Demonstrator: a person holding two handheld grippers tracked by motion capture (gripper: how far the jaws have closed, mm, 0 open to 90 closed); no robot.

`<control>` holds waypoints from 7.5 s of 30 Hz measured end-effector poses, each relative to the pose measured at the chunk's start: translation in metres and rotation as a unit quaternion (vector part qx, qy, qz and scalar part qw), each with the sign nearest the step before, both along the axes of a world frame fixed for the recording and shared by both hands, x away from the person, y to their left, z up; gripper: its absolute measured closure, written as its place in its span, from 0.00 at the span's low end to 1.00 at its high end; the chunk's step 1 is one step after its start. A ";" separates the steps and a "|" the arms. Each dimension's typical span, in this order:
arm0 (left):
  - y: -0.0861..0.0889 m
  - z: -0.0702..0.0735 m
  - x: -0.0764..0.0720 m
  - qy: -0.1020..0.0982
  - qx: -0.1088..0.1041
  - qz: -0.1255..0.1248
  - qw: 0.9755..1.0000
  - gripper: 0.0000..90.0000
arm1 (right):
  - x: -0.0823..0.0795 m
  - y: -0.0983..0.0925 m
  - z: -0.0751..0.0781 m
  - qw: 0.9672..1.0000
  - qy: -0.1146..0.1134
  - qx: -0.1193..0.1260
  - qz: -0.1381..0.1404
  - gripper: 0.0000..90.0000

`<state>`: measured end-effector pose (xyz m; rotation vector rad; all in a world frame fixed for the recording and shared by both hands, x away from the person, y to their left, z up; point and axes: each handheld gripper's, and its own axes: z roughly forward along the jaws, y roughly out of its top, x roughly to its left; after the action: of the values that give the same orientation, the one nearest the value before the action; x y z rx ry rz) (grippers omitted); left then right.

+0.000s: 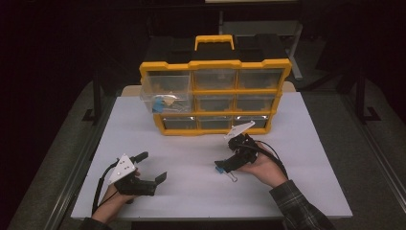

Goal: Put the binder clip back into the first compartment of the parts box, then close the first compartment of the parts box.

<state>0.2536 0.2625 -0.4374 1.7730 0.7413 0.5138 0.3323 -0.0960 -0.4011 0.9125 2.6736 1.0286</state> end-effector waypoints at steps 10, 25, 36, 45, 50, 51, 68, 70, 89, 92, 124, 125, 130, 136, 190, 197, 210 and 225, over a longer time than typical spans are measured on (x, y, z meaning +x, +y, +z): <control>0.000 0.000 0.000 0.001 0.003 0.001 1.000 0.00 | -0.002 0.003 -0.017 1.000 0.017 -0.019 0.003 0.15; 0.000 0.000 0.000 0.001 0.003 0.001 1.000 0.00 | -0.004 0.008 -0.030 0.999 0.037 -0.035 -0.005 0.31; 0.000 0.000 0.000 -0.001 0.003 0.002 1.000 0.00 | -0.010 0.015 -0.036 0.998 0.036 -0.052 -0.007 0.40; -0.001 0.000 0.000 -0.001 0.004 0.001 1.000 0.00 | -0.011 0.015 -0.036 0.997 0.015 -0.070 -0.005 0.46; -0.001 0.000 0.000 0.000 0.005 0.001 1.000 0.00 | -0.010 0.014 -0.036 0.998 0.012 -0.069 -0.006 0.50; -0.001 0.000 0.000 -0.001 0.005 0.001 1.000 0.00 | -0.010 0.013 -0.036 0.998 0.012 -0.069 -0.007 0.51; -0.001 0.000 -0.001 -0.001 0.004 -0.002 1.000 0.00 | -0.004 0.010 -0.034 0.998 0.038 -0.052 -0.006 0.55; -0.001 0.000 -0.001 -0.001 0.004 -0.002 1.000 0.00 | -0.003 0.009 -0.033 0.998 0.041 -0.050 -0.004 0.54; -0.002 -0.001 0.000 -0.001 -0.002 -0.002 1.000 0.00 | 0.003 0.008 -0.005 0.998 0.043 -0.013 0.042 0.55; -0.002 -0.001 0.000 -0.001 -0.003 0.000 1.000 0.00 | 0.005 0.008 0.000 0.998 0.042 -0.007 0.043 0.55; -0.002 -0.001 0.001 -0.003 -0.001 0.004 1.000 0.00 | 0.031 0.000 0.089 0.995 0.003 0.057 0.080 0.54; -0.002 -0.001 0.001 -0.003 -0.002 0.004 1.000 0.00 | 0.032 0.000 0.092 0.995 -0.002 0.057 0.082 0.55; -0.002 -0.001 0.001 -0.003 -0.001 0.002 1.000 0.00 | 0.037 0.002 0.108 0.994 -0.013 0.060 0.091 0.55; -0.002 -0.001 0.001 -0.003 -0.004 0.003 1.000 0.00 | 0.043 0.004 0.127 0.993 -0.018 0.069 0.099 0.54; -0.003 0.000 0.004 -0.001 -0.009 0.000 1.000 0.00 | 0.086 0.088 0.262 0.982 -0.058 0.085 0.159 0.54; -0.003 0.000 0.004 -0.001 -0.007 0.000 1.000 0.00 | 0.094 0.105 0.255 0.982 -0.063 0.071 0.166 0.54; -0.001 0.000 0.004 0.000 -0.009 0.004 1.000 0.00 | 0.088 0.103 0.252 0.981 -0.054 0.088 0.162 0.55; 0.000 0.000 0.003 0.001 -0.003 0.005 1.000 0.00 | 0.055 0.109 0.245 0.974 -0.042 0.091 0.201 0.87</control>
<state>0.2562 0.2623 -0.4374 1.7641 0.7533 0.5161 0.3870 0.0129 -0.1558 0.3396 2.7876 1.3756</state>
